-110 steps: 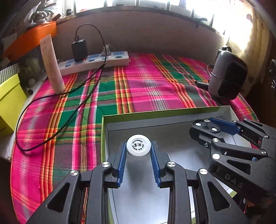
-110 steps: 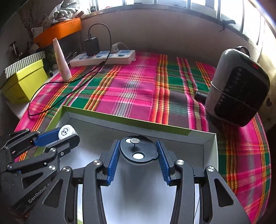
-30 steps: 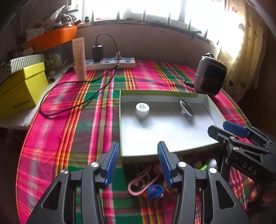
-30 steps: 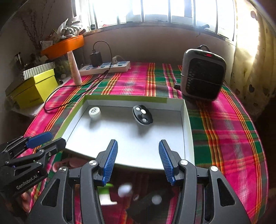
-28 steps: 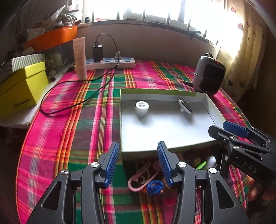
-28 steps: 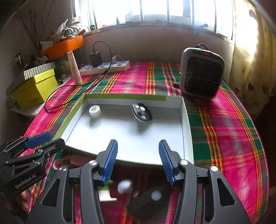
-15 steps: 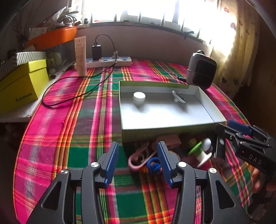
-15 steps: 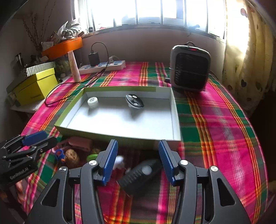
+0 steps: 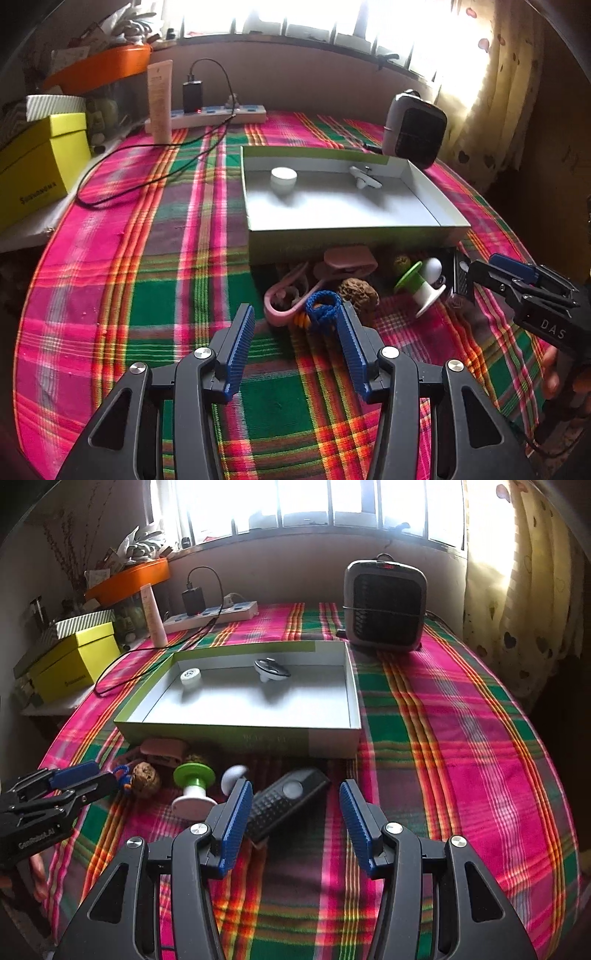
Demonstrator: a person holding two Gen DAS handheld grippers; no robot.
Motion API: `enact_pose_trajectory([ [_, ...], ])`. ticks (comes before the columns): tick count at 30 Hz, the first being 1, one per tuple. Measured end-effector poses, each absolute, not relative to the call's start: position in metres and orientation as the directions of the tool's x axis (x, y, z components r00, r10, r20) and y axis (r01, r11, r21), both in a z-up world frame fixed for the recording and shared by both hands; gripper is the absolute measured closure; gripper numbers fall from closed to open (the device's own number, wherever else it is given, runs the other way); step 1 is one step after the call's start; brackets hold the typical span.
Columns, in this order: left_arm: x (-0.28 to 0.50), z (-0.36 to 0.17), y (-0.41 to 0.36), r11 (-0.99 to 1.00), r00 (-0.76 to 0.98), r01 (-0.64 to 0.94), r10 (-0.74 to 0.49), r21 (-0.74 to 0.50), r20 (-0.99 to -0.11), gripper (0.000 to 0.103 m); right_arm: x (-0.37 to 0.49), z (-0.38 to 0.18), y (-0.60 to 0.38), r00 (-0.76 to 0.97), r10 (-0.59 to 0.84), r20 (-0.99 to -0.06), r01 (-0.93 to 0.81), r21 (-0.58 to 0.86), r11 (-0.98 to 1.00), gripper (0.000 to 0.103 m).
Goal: Organize objects
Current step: 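Withdraw both open tools from the tray back toward the remaining objects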
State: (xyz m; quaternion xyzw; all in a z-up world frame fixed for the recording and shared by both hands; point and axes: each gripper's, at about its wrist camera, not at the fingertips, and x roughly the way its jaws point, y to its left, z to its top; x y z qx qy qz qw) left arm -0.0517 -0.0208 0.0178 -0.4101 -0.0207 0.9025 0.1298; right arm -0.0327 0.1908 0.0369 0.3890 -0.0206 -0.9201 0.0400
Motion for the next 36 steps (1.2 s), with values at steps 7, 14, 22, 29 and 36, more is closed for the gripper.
enact_pose_trajectory([
  [7, -0.054, 0.01, -0.015, -0.959, -0.607, -0.236, 0.27, -0.155, -0.747, 0.058, -0.031, 0.034, 0.191, -0.686, -0.085, -0.723, 0.052, 0.068, -0.996, 0.052],
  [14, -0.054, 0.006, -0.007, -0.947, -0.585, -0.266, 0.307, -0.18, -0.751, 0.058, -0.03, 0.031, 0.192, -0.679, -0.084, -0.73, 0.05, 0.069, -0.996, 0.052],
  [22, -0.059, 0.005, -0.005, -0.949, -0.594, -0.257, 0.306, -0.185, -0.744, 0.058, -0.032, 0.03, 0.19, -0.672, -0.088, -0.736, 0.041, 0.082, -0.996, 0.052],
  [29, -0.061, 0.006, -0.003, -0.945, -0.588, -0.267, 0.315, -0.189, -0.745, 0.058, -0.037, 0.029, 0.182, -0.667, -0.081, -0.741, 0.048, 0.066, -0.997, 0.052],
  [36, -0.057, 0.006, 0.001, -0.933, -0.574, -0.295, 0.346, -0.207, -0.742, 0.058, -0.036, 0.028, 0.179, -0.662, -0.069, -0.746, 0.06, 0.039, -0.997, 0.051],
])
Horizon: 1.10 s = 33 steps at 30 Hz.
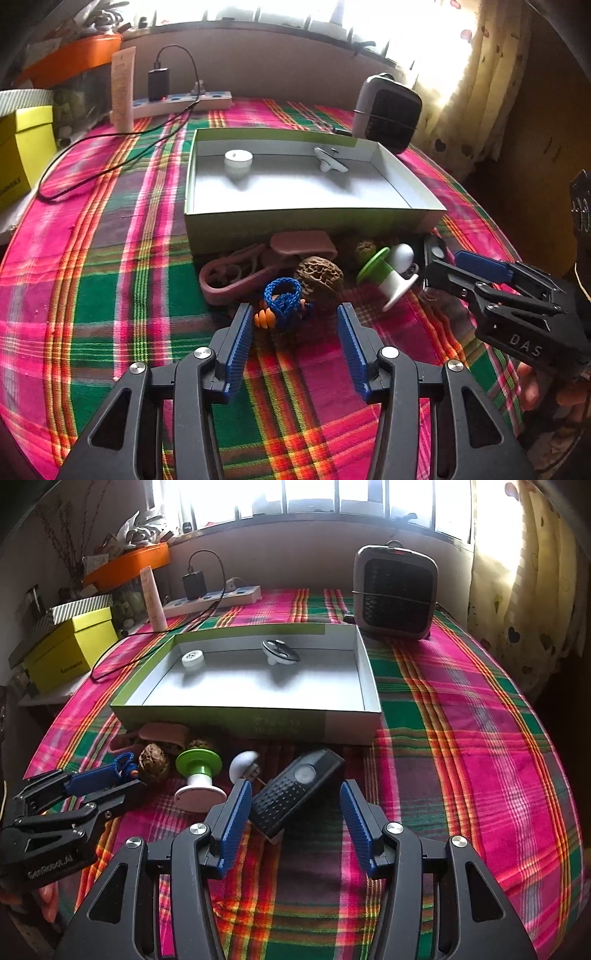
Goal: Organize objects
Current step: 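Withdraw both open tools from the tray back toward the remaining objects, then grasp black remote control with right tool while left tool grasps blue rope toy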
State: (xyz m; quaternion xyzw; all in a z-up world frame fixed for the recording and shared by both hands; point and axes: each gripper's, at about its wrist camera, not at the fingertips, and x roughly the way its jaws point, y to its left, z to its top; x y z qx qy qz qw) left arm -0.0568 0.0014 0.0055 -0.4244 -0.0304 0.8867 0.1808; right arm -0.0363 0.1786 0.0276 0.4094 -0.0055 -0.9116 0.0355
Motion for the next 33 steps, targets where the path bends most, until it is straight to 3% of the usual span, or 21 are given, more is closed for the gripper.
enact_pose_trajectory([
  [11, -0.051, 0.005, 0.002, -0.924, -0.561, -0.305, 0.368, -0.229, -0.741, 0.058, -0.027, 0.031, 0.192, -0.669, 0.01, -0.744, 0.02, -0.032, -0.999, 0.051],
  [33, -0.057, 0.006, 0.004, -0.937, -0.577, -0.304, 0.323, -0.17, -0.75, 0.058, -0.048, 0.013, 0.182, -0.615, -0.065, -0.786, 0.148, -0.035, -0.988, 0.051],
])
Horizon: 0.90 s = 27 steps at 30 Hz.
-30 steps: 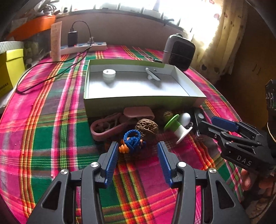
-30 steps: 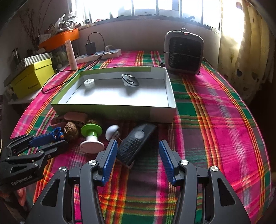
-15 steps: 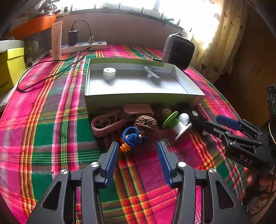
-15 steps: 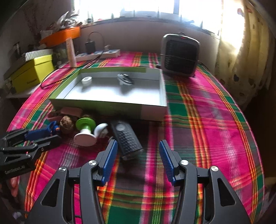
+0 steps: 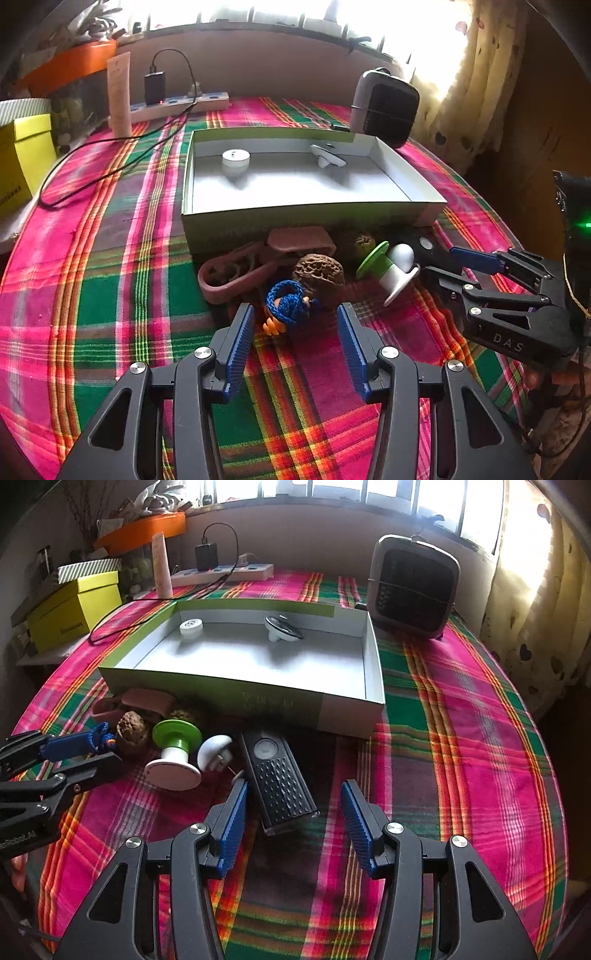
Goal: Organize objects
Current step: 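Grasp black remote control with right tool while left tool grasps blue rope toy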
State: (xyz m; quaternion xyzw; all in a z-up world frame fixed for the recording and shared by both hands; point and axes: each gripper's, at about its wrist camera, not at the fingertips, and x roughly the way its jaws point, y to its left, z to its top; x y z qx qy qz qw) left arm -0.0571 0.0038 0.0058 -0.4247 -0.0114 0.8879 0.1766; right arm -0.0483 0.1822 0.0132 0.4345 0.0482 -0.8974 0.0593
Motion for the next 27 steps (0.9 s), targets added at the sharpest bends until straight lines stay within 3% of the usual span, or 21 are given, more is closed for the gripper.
enact_pose_trajectory([
  [8, -0.0622, 0.0059, 0.0043, -0.942, -0.582, -0.298, 0.309, -0.157, -0.752, 0.06, -0.0539, 0.0126, 0.186, -0.615, -0.078, -0.785, 0.146, -0.016, -0.989, 0.051],
  [17, -0.0637, 0.0057, 0.0059, -0.946, -0.585, -0.292, 0.295, -0.143, -0.755, 0.075, -0.0554, 0.0126, 0.1881, -0.614, -0.096, -0.783, 0.155, -0.001, -0.988, 0.053],
  [27, -0.0634, 0.0061, 0.0067, -0.949, -0.588, -0.286, 0.286, -0.135, -0.757, 0.078, -0.0531, 0.0137, 0.1873, -0.619, -0.107, -0.778, 0.165, 0.005, -0.986, 0.072],
])
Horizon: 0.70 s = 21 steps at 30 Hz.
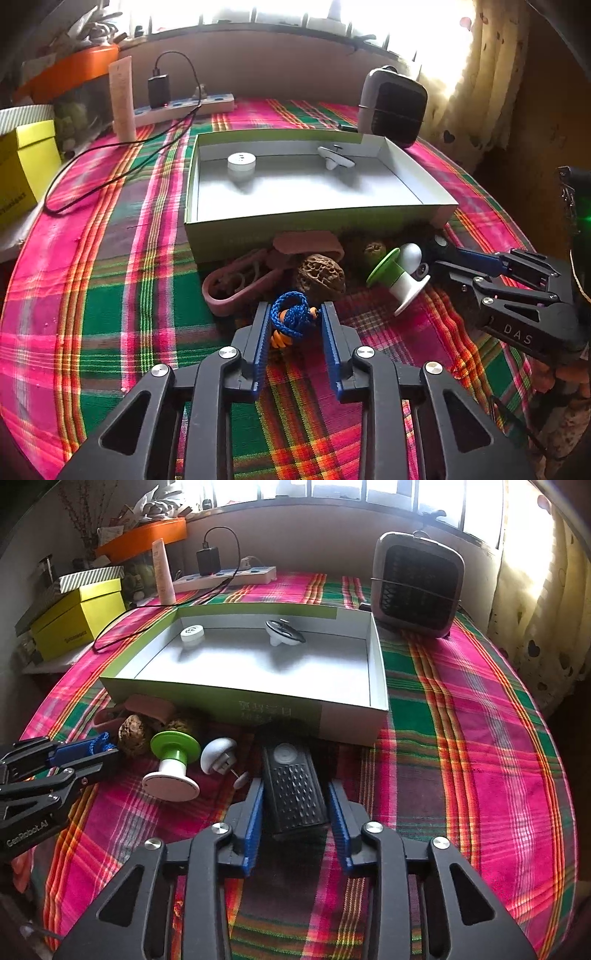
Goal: Organize objects
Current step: 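Grasp black remote control with right tool while left tool grasps blue rope toy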
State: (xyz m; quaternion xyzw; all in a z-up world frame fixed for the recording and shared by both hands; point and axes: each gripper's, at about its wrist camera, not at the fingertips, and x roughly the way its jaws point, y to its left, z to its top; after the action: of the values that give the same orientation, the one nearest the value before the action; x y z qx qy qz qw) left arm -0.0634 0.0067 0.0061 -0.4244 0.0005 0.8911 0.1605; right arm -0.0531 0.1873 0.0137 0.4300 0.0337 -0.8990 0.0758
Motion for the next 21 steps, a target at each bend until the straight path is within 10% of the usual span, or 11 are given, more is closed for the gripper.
enact_pose_trajectory([
  [21, -0.0603, 0.0063, 0.0072, -0.95, -0.591, -0.275, 0.288, -0.147, -0.754, 0.08, -0.0498, 0.0177, 0.1882, -0.631, -0.113, -0.767, 0.157, 0.016, -0.987, 0.074],
])
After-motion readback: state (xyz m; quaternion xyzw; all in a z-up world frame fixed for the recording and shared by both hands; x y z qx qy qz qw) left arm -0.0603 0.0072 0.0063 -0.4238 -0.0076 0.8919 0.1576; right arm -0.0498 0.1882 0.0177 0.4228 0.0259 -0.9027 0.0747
